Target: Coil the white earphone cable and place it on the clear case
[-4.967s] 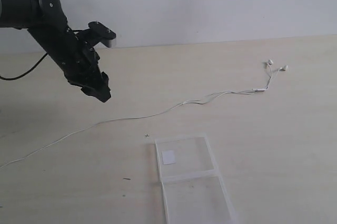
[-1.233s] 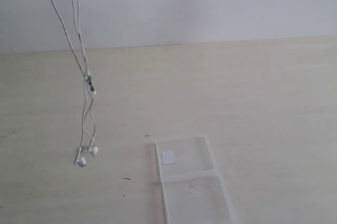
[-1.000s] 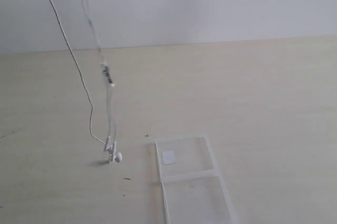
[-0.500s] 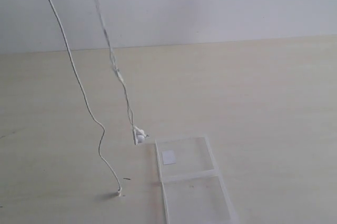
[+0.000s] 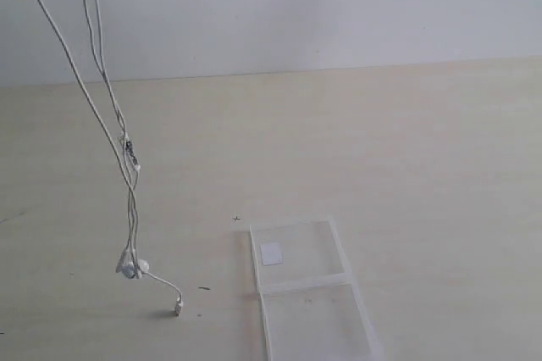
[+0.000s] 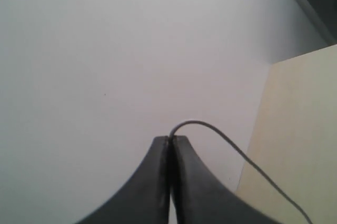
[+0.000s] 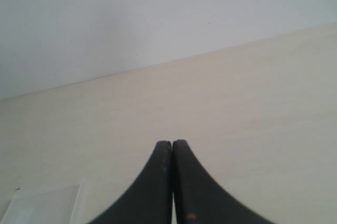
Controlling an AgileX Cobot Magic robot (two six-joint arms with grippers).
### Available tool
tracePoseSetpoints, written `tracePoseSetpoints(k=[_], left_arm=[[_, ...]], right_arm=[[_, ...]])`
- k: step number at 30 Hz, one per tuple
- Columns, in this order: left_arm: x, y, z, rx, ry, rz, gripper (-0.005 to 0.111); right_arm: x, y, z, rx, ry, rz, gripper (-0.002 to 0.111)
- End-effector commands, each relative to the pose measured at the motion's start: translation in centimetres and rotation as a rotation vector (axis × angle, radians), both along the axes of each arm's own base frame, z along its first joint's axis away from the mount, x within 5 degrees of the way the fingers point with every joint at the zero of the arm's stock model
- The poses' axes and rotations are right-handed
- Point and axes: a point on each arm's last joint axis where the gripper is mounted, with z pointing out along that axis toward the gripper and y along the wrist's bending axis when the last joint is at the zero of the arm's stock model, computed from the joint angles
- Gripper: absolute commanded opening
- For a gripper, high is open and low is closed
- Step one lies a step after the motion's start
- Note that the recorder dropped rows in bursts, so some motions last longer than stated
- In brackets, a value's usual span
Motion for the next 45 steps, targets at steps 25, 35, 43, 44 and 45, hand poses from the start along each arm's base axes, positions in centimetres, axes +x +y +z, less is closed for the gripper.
tracePoseSetpoints(k=[25,35,43,44,45], left_arm=[[-1.7,0.3,2.6,-0.146,-0.089,-0.011,0.000],[-1.8,0.4,3.0,-0.188,-0.105,-0.006,0.000],[-1.8,0.4,3.1,-0.193,-0.110,-0.005,0.000],[-1.8,0.4,3.1,-0.192,-0.109,-0.006,0.000],[-1.8,0.4,3.1,-0.192,-0.109,-0.006,0.000]], right_arm=[[0.8,2.5,16.3,0.224,-0.569,0.290,0.000],[5.1,7.7,16.9,0.282,-0.588,0.958,0.000],[10.2,9.1,15.4,0.270,-0.402,1.060,0.000],[10.7,9.2,15.3,0.280,-0.381,1.062,0.000],[11.1,9.3,15.2,0.290,-0.362,1.064,0.000]])
